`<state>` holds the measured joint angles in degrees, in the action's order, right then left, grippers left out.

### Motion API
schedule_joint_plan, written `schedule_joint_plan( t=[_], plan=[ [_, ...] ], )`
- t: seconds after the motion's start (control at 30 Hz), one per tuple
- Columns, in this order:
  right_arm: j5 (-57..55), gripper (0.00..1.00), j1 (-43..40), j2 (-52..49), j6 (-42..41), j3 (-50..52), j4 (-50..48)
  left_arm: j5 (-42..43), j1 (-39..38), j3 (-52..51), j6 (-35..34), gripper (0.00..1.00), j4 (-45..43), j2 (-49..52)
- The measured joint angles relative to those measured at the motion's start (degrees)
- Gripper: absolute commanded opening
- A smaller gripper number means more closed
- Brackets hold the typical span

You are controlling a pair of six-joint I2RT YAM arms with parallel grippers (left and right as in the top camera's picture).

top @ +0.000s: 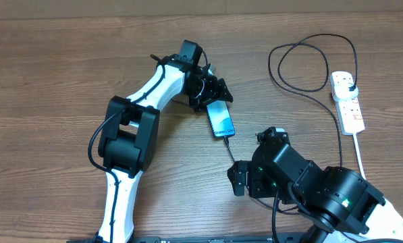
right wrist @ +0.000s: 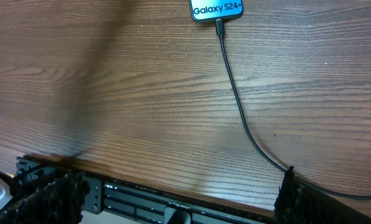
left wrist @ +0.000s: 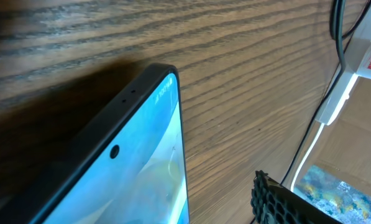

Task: Plug charger to phone and switch on socket
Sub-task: 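Lay the phone flat on the table, screen up, with the left gripper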

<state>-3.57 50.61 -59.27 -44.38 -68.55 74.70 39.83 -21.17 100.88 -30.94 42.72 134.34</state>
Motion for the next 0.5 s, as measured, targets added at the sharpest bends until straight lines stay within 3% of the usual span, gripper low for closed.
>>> schedule_joint_plan(
  t=[0.5],
  plan=[
    [-0.52,1.00,-0.02,0.00,-0.02,0.00,-0.02,-5.09,-0.24,0.55,-0.50,0.74,3.37,-0.74]
  ],
)
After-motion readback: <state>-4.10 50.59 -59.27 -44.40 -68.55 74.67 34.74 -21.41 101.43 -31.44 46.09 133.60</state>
